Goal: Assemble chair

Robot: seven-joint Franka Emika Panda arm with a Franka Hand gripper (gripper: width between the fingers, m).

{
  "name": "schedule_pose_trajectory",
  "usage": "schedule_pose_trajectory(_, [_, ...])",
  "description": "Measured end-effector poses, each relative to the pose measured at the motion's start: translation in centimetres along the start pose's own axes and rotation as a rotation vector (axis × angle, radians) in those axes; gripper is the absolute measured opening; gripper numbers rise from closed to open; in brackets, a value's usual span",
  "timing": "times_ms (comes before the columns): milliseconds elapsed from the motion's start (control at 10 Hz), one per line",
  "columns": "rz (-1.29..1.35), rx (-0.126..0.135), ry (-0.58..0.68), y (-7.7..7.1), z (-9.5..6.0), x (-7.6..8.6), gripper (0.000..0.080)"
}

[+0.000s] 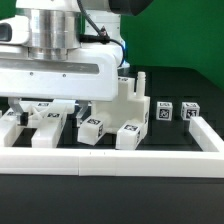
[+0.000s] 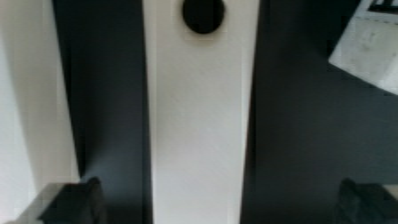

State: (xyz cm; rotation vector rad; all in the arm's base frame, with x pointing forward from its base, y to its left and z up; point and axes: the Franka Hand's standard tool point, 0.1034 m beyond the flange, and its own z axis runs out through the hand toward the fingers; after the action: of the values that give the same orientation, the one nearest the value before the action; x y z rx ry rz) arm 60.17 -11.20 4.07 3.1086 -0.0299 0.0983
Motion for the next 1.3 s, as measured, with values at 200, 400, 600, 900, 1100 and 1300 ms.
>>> schedule_pose_trajectory(200, [0.000, 0.004, -0.006, 0.0, 0.0, -0.1, 0.0649])
schedule_pose_trajectory(400, [0.024, 0.059, -0.060, -0.1, -0.2, -0.5, 0.0649])
schedule_pose_trajectory(600, [0.044, 0.072, -0.074, -0.1, 0.4, -1.1, 0.0649])
schedule_pose_trajectory(900, [0.056, 0.068, -0.080, -0.2, 0.9, -1.3, 0.0649])
schedule_pose_trajectory(1100, [0.048, 0.064, -0.080, -0.1, 1.4, -1.5, 0.0649])
schedule_pose_trajectory(1300, [0.049, 0.056, -0.079, 0.2, 2.0, -1.6, 0.0649])
